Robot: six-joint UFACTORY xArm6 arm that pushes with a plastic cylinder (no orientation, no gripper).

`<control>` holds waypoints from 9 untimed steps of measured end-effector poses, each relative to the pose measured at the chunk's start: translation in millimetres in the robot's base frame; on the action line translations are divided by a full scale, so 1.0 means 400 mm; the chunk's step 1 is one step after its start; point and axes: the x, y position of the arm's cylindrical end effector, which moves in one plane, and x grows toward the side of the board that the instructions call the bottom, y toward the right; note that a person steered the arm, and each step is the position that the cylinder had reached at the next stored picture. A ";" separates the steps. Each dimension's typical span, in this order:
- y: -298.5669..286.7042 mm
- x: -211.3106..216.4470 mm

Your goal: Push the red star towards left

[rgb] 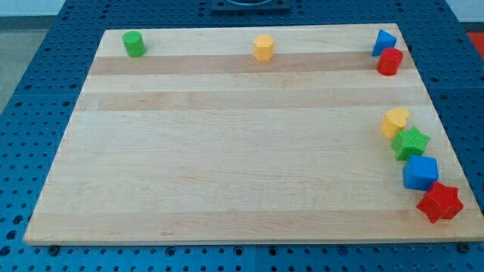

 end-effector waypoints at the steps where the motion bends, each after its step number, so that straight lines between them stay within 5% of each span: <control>1: -0.004 0.025; 9: -0.170 0.063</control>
